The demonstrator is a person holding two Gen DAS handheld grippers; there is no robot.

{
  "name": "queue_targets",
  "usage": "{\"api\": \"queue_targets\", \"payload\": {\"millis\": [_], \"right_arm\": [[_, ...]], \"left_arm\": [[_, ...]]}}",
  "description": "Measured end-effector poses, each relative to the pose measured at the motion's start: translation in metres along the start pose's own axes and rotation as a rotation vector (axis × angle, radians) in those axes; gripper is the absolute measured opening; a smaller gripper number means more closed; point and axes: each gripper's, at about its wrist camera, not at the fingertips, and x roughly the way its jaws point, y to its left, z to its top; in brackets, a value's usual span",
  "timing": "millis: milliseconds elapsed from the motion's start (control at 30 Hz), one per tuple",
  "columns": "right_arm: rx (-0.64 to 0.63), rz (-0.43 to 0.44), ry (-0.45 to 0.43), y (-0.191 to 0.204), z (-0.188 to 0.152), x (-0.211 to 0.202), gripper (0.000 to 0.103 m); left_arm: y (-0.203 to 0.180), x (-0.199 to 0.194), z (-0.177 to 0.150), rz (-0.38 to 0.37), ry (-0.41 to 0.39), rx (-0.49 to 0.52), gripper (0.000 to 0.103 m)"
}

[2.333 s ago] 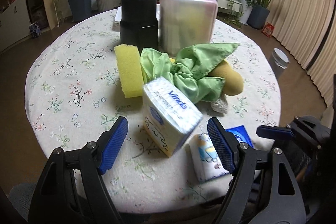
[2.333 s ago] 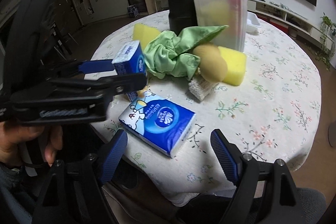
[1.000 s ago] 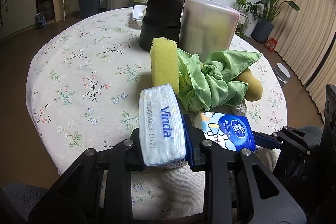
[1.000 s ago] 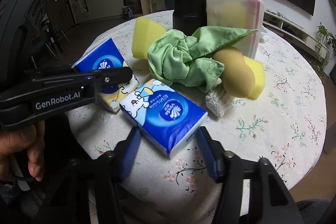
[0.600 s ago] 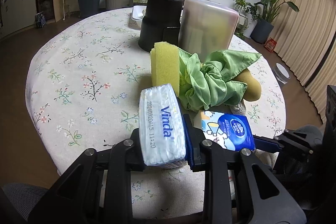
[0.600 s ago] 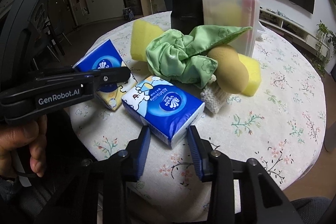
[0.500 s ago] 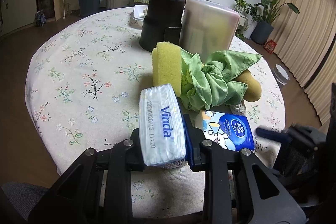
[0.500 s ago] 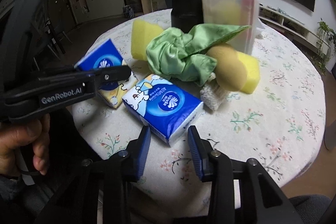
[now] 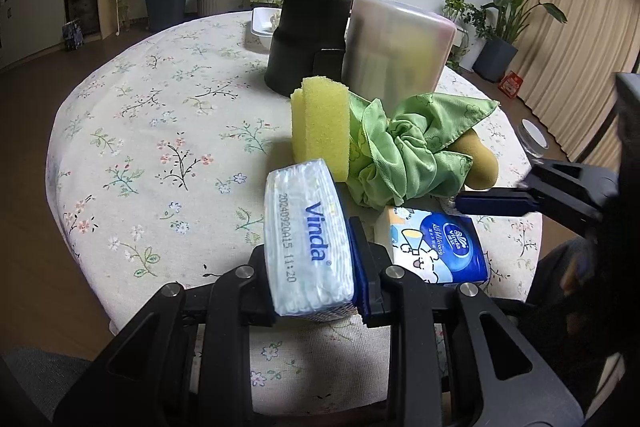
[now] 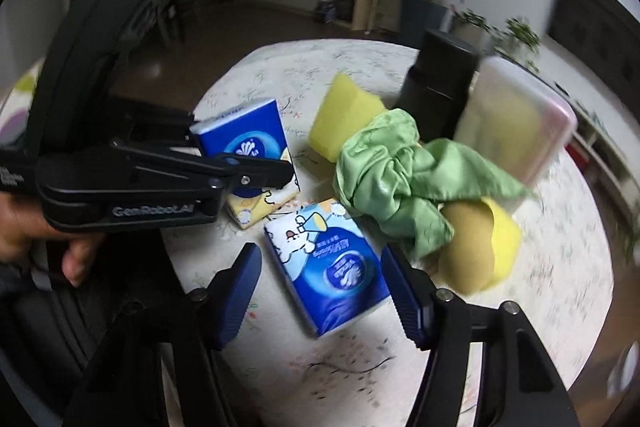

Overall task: Organize soft objects
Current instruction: 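Grasp the blue Vinda tissue pack with the right gripper, then carry both tissue packs toward the white tray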

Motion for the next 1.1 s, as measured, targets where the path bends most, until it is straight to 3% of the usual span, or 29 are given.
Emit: {"api": "queue_targets", "payload": {"millis": [133,267,633,1100], "right_arm": [[-0.079,0.006,0.087,-0.002,0.004,0.023,0.066],[-0.078,0.026,0.090,0.000,0.005,0.024,0.061],[0.111,0.083,0.025,-0.001,-0.020,-0.018,0.058],[0.346,-0.024,-0.010,-0.064,-0.067,-0.067,0.058]], "left_arm": [[0.003,0.001,0.001,-0.013,0.003,-0.009,0.025],[0.005,0.001,0.000,-0.021,0.003,-0.014,0.025],[-0.002,-0.011,-0.005,-0.018,0.006,0.021,0.022],[0.021,-0.041,-0.005,0.021,0.021,0.003,0.022]]}}
